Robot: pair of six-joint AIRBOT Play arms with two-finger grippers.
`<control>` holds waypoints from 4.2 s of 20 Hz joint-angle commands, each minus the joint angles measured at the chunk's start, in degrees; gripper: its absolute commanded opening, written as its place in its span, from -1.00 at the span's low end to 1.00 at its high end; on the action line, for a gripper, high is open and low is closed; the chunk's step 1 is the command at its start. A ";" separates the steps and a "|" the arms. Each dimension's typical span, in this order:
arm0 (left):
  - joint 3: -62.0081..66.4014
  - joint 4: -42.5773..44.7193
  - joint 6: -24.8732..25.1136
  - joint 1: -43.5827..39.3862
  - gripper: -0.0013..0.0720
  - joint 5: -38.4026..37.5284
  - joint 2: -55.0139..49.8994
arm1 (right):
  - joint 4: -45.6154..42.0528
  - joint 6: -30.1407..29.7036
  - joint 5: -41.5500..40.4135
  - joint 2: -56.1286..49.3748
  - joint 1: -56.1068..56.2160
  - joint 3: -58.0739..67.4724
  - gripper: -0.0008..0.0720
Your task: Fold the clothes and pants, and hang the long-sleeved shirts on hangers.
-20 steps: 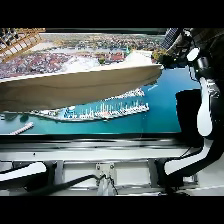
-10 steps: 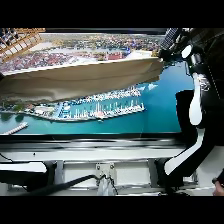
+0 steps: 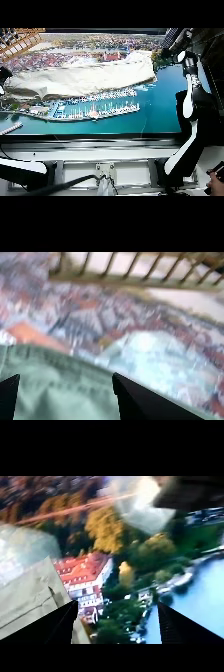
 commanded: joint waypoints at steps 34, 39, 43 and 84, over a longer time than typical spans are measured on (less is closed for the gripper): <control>-12.04 -31.63 16.63 4.11 -0.94 -26.64 8.92 | 8.83 3.04 21.86 14.78 -0.70 -20.74 0.45; -12.04 -31.67 16.63 4.04 -0.94 -27.54 8.94 | 12.39 3.23 7.48 14.60 -0.74 -29.40 0.83; -12.04 -31.69 16.61 4.04 -0.94 -27.47 8.94 | 14.67 3.91 4.09 12.83 -0.74 -29.55 0.83; -33.79 9.11 25.40 16.20 -0.90 -40.83 31.80 | 0.94 2.05 15.37 68.94 1.86 -84.43 -0.33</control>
